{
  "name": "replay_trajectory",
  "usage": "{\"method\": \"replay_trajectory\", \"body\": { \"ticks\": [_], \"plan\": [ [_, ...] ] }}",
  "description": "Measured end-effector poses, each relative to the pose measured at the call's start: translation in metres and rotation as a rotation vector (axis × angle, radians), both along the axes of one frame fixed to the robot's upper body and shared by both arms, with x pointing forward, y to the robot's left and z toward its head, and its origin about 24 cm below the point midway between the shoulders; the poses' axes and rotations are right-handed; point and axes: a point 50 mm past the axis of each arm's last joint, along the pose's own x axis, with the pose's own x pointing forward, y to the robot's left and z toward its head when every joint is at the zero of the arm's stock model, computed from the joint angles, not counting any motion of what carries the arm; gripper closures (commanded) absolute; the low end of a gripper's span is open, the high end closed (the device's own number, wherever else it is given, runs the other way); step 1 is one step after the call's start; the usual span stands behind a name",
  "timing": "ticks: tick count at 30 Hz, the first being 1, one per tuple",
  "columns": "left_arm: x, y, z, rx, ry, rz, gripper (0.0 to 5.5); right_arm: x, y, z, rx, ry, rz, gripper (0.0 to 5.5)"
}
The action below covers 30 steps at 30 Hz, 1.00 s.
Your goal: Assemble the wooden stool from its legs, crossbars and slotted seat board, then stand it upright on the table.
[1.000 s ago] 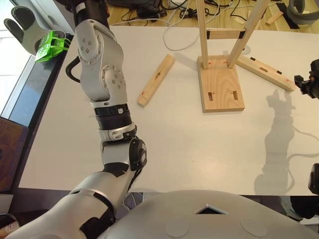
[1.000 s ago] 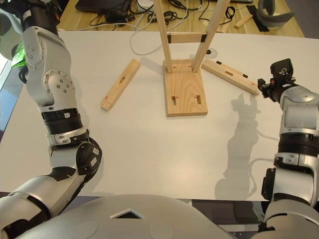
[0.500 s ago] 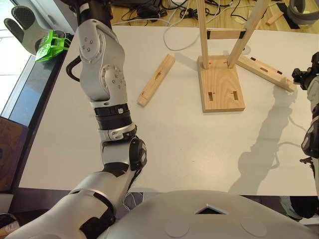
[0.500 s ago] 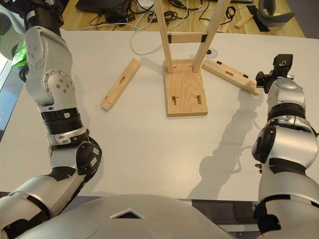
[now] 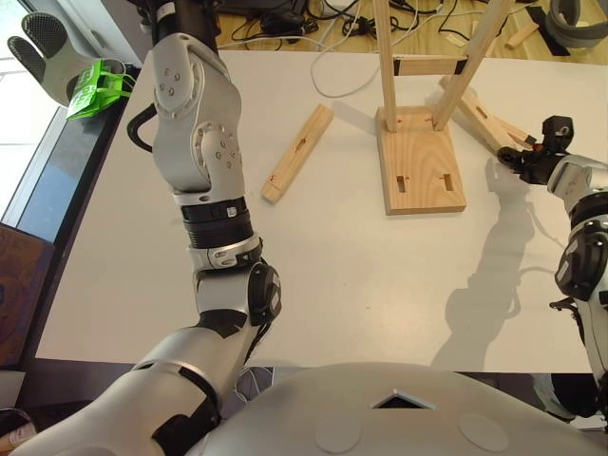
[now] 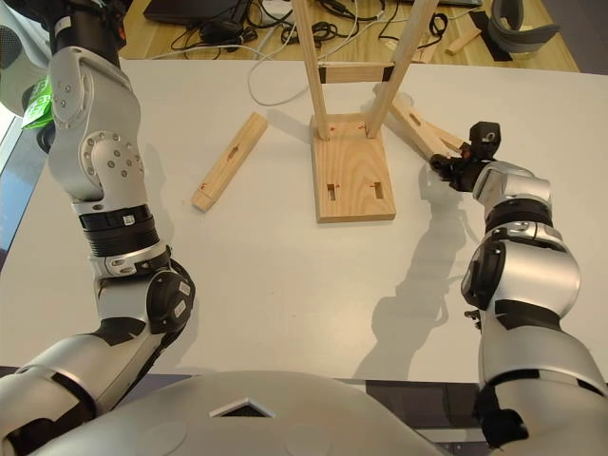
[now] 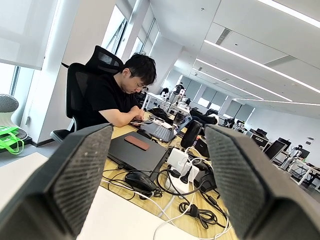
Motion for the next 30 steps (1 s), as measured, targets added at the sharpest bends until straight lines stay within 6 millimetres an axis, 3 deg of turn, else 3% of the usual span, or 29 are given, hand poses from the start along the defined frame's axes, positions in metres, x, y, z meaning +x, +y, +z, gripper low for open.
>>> {"method": "replay_trajectory", "body": {
  "ticks": [4,7,11,13,16,19,23,26,30],
  "plan": [
    [0.0,0.0,0.0,0.001,-0.001,0.001,2.11,-0.003,0.011,0.001,0.096,0.041,0.15,2.29],
    [-0.001,-0.001,-0.005,0.001,0.008,0.0,2.11,-0.004,0.01,0.016,0.134,-0.004,0.225,2.29],
    [-0.001,0.0,-0.008,0.003,0.015,0.003,2.11,-0.011,0.016,0.047,0.197,-0.144,0.354,2.29],
    [-0.002,0.0,-0.009,0.002,0.013,0.006,2.11,-0.012,0.019,0.072,0.235,-0.263,0.398,2.29],
    [-0.002,0.0,-0.01,0.002,0.014,0.007,2.11,-0.01,0.009,0.095,0.174,-0.392,0.357,2.29],
    [-0.002,0.0,-0.011,-0.001,0.017,0.006,2.11,-0.001,-0.014,0.086,0.027,-0.375,0.188,2.29],
    [-0.002,0.0,-0.011,-0.003,0.015,0.006,2.11,0.003,-0.04,0.047,-0.248,-0.212,-0.125,2.29],
    [-0.003,-0.001,-0.01,-0.003,0.014,0.004,2.11,-0.002,-0.044,0.026,-0.349,-0.143,-0.221,2.29],
    [-0.003,-0.001,-0.01,-0.002,0.018,0.001,2.11,-0.004,-0.036,0.009,-0.384,-0.111,-0.239,3.03]
  ]
}}
